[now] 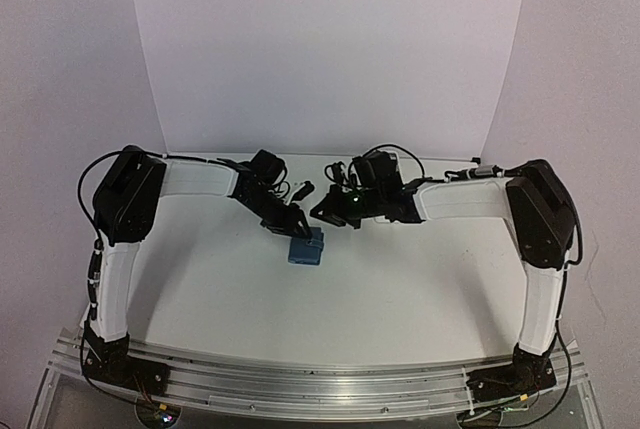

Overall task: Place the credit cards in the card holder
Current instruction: Close the card holder at the center of the board, then reset both arms

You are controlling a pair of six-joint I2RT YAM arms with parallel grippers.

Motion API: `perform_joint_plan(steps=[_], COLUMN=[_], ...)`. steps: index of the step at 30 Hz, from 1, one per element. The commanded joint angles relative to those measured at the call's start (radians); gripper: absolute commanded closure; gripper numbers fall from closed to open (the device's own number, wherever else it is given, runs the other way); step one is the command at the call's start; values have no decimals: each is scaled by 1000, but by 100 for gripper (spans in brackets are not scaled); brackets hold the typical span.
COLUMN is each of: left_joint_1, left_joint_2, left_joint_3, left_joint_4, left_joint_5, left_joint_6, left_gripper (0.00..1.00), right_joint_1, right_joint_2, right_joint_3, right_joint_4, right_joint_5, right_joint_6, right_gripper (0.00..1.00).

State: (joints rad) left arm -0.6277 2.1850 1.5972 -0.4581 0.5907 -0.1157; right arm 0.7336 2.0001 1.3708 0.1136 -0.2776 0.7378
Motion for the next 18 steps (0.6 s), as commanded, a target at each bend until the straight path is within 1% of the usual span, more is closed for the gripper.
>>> perform_joint_plan(steps=[1, 3, 5, 6, 8, 10, 13, 16, 18], left_joint_1=[6, 13, 39, 63, 128, 181, 220, 257, 298], left_joint_2=[-116, -164, -229, -267, -344, -420, -538, -664, -737], left_joint_3=[81, 67, 2, -49, -154, -249, -385, -514, -611], left_joint_4=[-40, -39, -3, 44, 125, 186, 266, 350, 400], left_joint_5=[-44, -77, -118, -134, -141, -180, -305, -439, -471], left_joint_6=[-5, -6, -37, -66, -130, -155, -111, -61, -45], left_gripper=[65, 62, 57, 54, 44, 36, 25, 14, 8], right_joint_1=[-40, -61, -89, -109, -158, -217, -325, -396, -422], right_joint_2=[-79, -104, -137, -159, -220, -288, -401, -532, -613], right_joint_3=[14, 9, -7, -22, -73, -141, -275, -391, -462], right_joint_4=[-52, -82, -106, -112, -114, -140, -143, -141, -141], right_joint_5=[38, 61, 96, 116, 165, 232, 335, 457, 565], right_joint_6=[-35, -53, -71, -79, -102, -125, -168, -250, -310], right_gripper=[100, 98, 89, 84, 71, 60, 47, 32, 25])
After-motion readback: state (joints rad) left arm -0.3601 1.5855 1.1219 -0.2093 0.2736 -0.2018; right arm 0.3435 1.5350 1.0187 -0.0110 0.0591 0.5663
